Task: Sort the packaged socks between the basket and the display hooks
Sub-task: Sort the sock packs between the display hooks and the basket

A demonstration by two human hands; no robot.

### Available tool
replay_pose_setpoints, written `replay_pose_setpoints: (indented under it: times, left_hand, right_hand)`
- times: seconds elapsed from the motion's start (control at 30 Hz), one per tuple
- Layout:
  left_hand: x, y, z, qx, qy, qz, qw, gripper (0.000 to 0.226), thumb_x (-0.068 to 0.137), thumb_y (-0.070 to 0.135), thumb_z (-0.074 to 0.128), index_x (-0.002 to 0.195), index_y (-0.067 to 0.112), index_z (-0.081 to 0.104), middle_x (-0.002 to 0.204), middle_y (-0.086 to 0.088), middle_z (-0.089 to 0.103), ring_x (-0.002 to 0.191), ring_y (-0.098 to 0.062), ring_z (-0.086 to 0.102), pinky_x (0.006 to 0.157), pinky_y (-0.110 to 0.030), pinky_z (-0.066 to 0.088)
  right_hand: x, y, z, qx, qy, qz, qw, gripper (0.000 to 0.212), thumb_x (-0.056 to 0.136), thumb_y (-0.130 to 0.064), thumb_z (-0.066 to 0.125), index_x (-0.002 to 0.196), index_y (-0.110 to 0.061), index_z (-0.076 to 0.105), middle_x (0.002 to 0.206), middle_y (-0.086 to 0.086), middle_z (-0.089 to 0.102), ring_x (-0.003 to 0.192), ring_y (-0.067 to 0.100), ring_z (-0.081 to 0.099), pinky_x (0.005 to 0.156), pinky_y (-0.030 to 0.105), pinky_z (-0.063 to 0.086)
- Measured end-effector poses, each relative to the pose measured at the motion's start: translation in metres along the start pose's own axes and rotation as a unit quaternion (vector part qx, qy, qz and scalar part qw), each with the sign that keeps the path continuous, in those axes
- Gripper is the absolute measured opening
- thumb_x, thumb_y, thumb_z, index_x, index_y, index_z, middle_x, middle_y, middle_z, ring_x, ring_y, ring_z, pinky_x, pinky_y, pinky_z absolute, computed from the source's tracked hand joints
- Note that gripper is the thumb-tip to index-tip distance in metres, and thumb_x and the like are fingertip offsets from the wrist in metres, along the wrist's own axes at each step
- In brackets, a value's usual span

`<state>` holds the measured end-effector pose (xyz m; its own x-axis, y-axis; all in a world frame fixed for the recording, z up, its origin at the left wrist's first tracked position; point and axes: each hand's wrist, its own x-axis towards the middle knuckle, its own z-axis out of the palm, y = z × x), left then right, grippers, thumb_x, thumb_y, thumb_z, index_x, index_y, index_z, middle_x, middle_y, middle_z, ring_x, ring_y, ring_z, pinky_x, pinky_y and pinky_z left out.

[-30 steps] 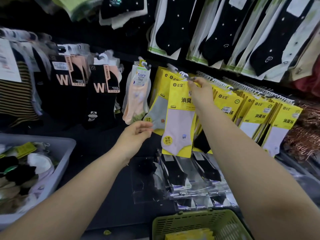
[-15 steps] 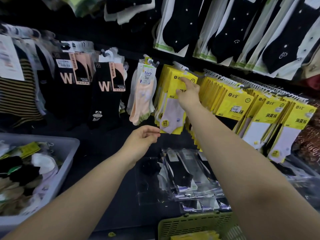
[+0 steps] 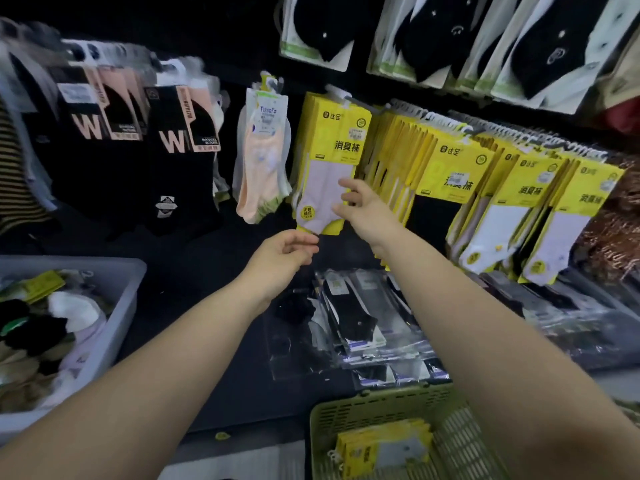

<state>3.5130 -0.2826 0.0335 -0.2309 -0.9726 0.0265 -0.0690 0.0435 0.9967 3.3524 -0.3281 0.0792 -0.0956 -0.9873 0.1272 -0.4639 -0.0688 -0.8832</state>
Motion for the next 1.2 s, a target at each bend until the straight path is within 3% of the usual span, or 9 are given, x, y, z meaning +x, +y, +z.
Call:
replay_pose_setpoints:
  times: [0.2,0.4,0.47,0.6,0.7,0.83,0.97,1.07,1.2]
  left_hand:
    - [-0.019,-0.051,0.032,0.031,-0.053,-0.03,0.998,0.023,0.093,0.003,0.054,0.096,0.023,0.064,0.099,0.005,0.068,0.089,-0.004,0.062,0.079,-0.012,0.046]
    - [-0.069,-0.148,0.081,0.116,-0.167,-0.096,0.974,0.015,0.093,0.0,0.055,0.098,0.012,0.061,0.102,-0.008,0.066,0.095,-0.016,0.061,0.081,-0.014,0.046]
    - [-0.086,-0.177,0.097,0.158,-0.213,-0.114,0.957,0.012,0.094,0.004,0.056,0.1,0.012,0.063,0.105,-0.009,0.067,0.099,-0.022,0.063,0.088,-0.026,0.048]
    - [-0.102,-0.221,0.117,0.199,-0.254,-0.152,0.934,0.016,0.095,0.008,0.055,0.107,0.011,0.064,0.11,-0.007,0.067,0.104,-0.024,0.062,0.09,-0.035,0.048]
    - [-0.101,-0.233,0.114,0.21,-0.234,-0.143,0.938,0.014,0.094,0.007,0.056,0.102,0.016,0.063,0.105,-0.006,0.068,0.095,-0.019,0.063,0.084,-0.027,0.049]
    - [-0.092,-0.249,0.121,0.218,-0.218,-0.118,0.944,0.016,0.092,0.007,0.058,0.098,0.021,0.062,0.098,0.002,0.067,0.083,-0.006,0.06,0.068,-0.007,0.043]
    - [-0.096,-0.261,0.126,0.246,-0.248,-0.106,0.931,0.026,0.092,0.014,0.058,0.092,0.04,0.055,0.097,0.016,0.063,0.082,0.006,0.058,0.073,-0.013,0.046]
    - [-0.096,-0.269,0.123,0.274,-0.261,-0.112,0.919,0.03,0.092,0.016,0.059,0.091,0.044,0.051,0.099,0.018,0.06,0.086,0.001,0.058,0.08,-0.023,0.049]
    - [-0.092,-0.276,0.117,0.288,-0.264,-0.124,0.912,0.029,0.092,0.016,0.06,0.092,0.044,0.051,0.102,0.017,0.06,0.089,-0.004,0.06,0.084,-0.029,0.05]
  right_hand:
    - [-0.062,0.081,-0.002,0.023,-0.051,0.075,0.996,0.035,0.091,-0.007,0.06,0.125,-0.01,0.053,0.11,0.006,0.054,0.101,0.014,0.052,0.087,0.022,0.043]
    - [-0.143,0.203,0.003,-0.007,-0.133,0.201,0.971,0.024,0.089,0.002,0.058,0.112,0.007,0.06,0.086,0.008,0.059,0.074,0.01,0.054,0.069,0.015,0.042]
    - [-0.172,0.246,0.007,-0.044,-0.159,0.249,0.954,0.024,0.089,0.004,0.057,0.112,0.01,0.061,0.092,0.015,0.062,0.081,0.017,0.054,0.075,0.023,0.042]
    - [-0.213,0.327,0.017,-0.161,-0.214,0.311,0.912,0.03,0.088,-0.001,0.058,0.118,0.004,0.06,0.107,0.015,0.059,0.088,0.022,0.058,0.07,0.017,0.042]
    - [-0.22,0.364,0.027,-0.258,-0.218,0.294,0.894,0.051,0.089,-0.013,0.059,0.137,-0.012,0.043,0.138,0.014,0.041,0.114,0.035,0.052,0.084,0.034,0.044]
    - [-0.216,0.406,0.059,-0.346,-0.206,0.189,0.896,0.065,0.086,-0.007,0.055,0.145,-0.017,0.028,0.155,0.008,0.018,0.141,0.028,0.021,0.109,0.039,0.028]
    - [-0.211,0.435,0.079,-0.423,-0.219,0.159,0.865,0.069,0.088,-0.005,0.047,0.148,-0.012,0.016,0.158,0.006,0.012,0.146,0.023,0.006,0.117,0.037,0.008]
    - [-0.212,0.453,0.077,-0.455,-0.227,0.164,0.845,0.068,0.091,-0.006,0.042,0.149,-0.01,0.007,0.159,0.006,0.006,0.146,0.025,0.002,0.118,0.039,0.003]
    - [-0.209,0.466,0.077,-0.511,-0.196,0.111,0.83,0.065,0.089,-0.006,0.041,0.147,-0.015,0.013,0.152,0.011,0.02,0.139,0.032,0.019,0.117,0.043,0.01]
